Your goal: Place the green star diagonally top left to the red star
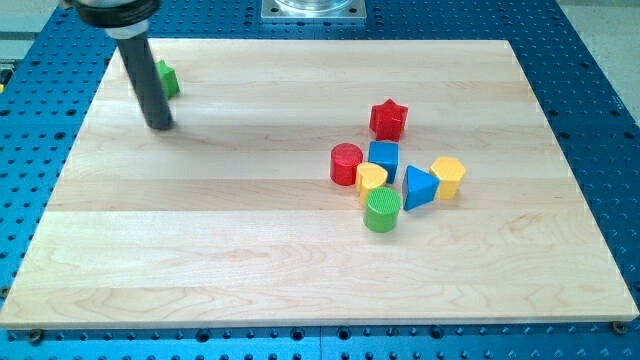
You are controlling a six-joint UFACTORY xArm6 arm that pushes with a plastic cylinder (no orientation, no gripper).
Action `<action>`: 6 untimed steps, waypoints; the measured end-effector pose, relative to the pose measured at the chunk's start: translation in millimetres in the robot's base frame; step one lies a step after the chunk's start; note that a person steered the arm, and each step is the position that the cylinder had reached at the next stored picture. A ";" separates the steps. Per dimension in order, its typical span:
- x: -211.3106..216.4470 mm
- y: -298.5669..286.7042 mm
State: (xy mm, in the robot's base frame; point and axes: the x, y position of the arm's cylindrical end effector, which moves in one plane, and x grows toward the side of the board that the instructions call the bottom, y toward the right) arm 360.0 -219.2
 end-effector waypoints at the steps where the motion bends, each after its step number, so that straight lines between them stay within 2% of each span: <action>1: -43.7 4.7; 2: -79.3 7.9; 3: -73.4 46.9; 4: -91.7 56.1; 5: -85.1 44.4; 6: -23.5 128.0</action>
